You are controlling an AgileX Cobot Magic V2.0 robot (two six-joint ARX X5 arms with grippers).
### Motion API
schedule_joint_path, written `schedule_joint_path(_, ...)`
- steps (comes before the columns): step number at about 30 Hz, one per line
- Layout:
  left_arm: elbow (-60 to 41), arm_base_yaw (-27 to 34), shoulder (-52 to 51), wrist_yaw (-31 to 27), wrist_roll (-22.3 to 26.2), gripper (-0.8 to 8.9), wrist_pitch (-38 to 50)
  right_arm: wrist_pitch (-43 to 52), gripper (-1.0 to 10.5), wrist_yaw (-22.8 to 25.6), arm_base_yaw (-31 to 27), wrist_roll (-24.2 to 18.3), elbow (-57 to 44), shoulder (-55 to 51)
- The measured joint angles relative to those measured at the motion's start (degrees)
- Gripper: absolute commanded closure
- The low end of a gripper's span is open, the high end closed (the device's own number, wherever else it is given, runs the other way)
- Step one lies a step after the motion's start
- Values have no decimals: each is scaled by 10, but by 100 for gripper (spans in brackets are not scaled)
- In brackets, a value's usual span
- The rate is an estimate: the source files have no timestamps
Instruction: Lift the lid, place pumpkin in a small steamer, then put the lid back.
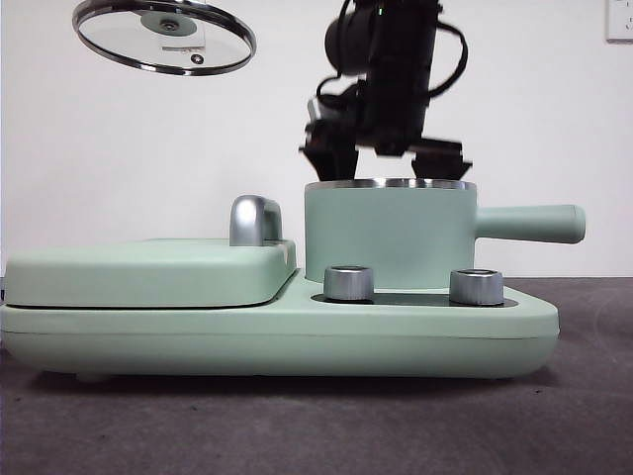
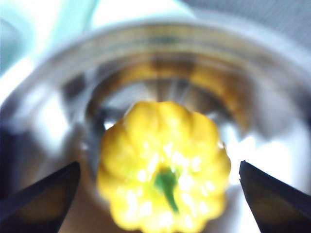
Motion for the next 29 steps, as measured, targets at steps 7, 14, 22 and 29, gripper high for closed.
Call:
schedule_joint_path(7, 0, 0, 0, 0, 0, 737, 1, -47, 461, 0, 0, 0, 22, -140)
schedule_joint_path(14, 0, -9, 3, 0, -9, 737, 1, -47, 461, 0, 1, 0, -72, -350)
schedule_joint_path(22, 0, -39, 20, 0, -12, 737, 3, 44, 461, -65, 30, 1, -328, -580)
schedule_joint_path(29, 0, -82, 45, 0, -13, 737, 24, 124, 461, -74, 58, 36, -545, -805)
